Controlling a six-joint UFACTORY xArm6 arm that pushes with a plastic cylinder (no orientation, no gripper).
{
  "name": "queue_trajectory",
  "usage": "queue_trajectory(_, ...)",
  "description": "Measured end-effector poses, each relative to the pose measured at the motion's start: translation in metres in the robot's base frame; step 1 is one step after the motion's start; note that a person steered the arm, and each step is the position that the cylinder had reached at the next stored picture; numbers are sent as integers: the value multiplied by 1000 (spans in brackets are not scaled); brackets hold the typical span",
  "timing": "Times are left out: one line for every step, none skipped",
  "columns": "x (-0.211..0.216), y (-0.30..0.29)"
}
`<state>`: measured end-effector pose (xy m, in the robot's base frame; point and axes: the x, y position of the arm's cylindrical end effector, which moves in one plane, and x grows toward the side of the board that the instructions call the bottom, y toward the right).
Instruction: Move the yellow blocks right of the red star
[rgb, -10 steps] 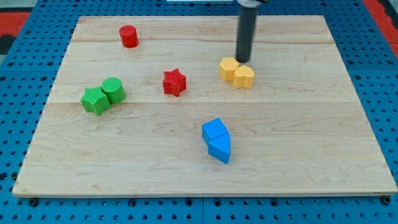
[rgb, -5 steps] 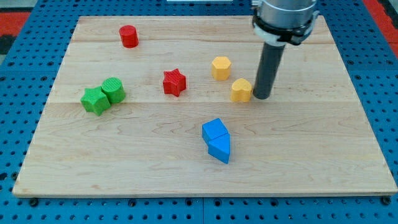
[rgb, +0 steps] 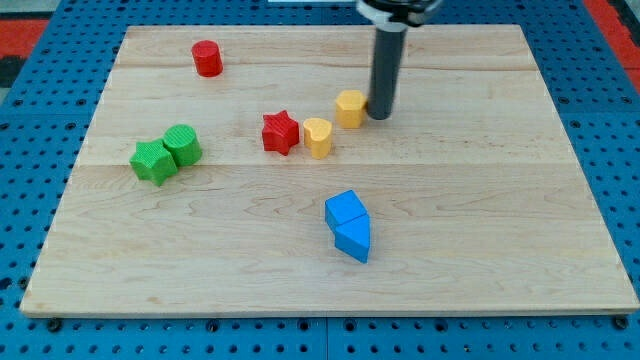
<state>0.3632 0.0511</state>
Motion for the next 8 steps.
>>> queue_trajectory(-7,-30)
queue_trajectory(-40,-22)
queue_trajectory(-47,-42)
queue_trajectory(-40,-60)
queue_trajectory(-30,-60)
queue_trajectory(-25,-60)
queue_trajectory(-69,-54)
queue_trajectory(-119,-88)
